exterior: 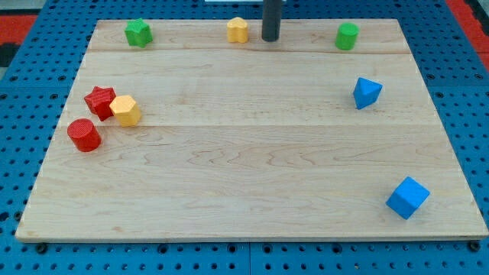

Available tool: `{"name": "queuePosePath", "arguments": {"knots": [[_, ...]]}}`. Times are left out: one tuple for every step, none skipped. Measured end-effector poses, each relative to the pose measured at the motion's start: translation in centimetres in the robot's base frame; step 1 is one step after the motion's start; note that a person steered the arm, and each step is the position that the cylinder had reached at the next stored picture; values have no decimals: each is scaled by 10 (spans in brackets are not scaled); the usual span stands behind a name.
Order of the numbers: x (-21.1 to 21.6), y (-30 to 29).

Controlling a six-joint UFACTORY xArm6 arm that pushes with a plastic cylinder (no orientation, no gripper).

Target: Slide the yellow heart diagonally bottom right to the green star

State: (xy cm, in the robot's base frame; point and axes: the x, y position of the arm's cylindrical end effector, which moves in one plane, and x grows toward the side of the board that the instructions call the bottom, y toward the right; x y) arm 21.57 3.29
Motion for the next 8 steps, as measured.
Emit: {"name": "queuePosePath", "arguments": {"knots": [[-12,-14],[69,-65],[103,-104],[77,-30],[-8,-15],[-23,-15],[-23,-33],[-9,-84]]}}
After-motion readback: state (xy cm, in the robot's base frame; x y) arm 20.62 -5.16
